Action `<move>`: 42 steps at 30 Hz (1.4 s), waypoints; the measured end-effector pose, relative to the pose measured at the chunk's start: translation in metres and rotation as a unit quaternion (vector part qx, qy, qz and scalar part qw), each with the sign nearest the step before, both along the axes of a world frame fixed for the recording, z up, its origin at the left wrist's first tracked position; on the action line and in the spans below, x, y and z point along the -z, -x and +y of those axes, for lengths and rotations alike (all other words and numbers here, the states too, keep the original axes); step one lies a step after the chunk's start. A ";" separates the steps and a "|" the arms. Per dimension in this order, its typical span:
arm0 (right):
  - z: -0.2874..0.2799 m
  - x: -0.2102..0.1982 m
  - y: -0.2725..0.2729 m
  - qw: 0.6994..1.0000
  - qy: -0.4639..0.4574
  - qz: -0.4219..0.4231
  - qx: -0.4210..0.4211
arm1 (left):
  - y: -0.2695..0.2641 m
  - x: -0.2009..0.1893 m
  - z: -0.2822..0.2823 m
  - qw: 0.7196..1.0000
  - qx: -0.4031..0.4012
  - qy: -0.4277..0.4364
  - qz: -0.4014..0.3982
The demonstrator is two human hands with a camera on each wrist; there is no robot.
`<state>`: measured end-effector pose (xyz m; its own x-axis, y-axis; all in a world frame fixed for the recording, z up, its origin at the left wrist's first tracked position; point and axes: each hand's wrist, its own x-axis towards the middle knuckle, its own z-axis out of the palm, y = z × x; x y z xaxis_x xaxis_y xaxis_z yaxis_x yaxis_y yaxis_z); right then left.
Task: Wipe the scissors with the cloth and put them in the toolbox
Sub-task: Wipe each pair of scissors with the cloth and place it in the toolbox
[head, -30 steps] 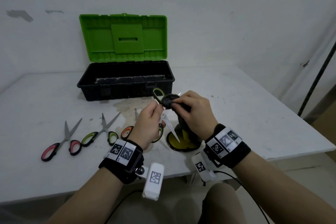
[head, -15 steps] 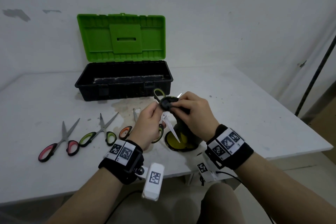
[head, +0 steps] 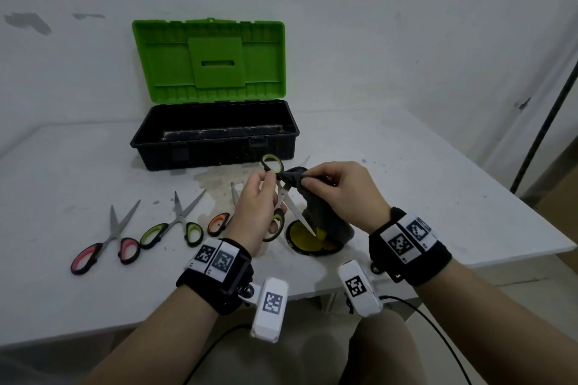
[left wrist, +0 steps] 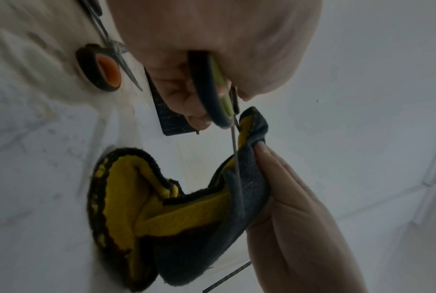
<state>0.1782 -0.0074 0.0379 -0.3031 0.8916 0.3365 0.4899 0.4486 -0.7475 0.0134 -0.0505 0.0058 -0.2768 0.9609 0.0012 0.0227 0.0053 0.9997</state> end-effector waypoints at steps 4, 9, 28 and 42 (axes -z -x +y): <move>-0.003 0.000 0.005 0.998 0.051 0.022 -0.033 | -0.001 0.001 0.000 1.000 0.012 -0.012 0.006; -0.007 0.001 0.014 0.987 0.123 0.105 -0.023 | -0.003 0.003 0.000 0.999 0.033 -0.031 0.011; -0.004 0.004 0.009 0.977 0.170 0.127 -0.033 | 0.007 0.003 0.013 0.996 0.033 0.004 0.077; 0.006 0.007 -0.005 0.970 0.195 0.143 0.000 | 0.009 0.014 0.015 0.997 0.005 0.020 0.079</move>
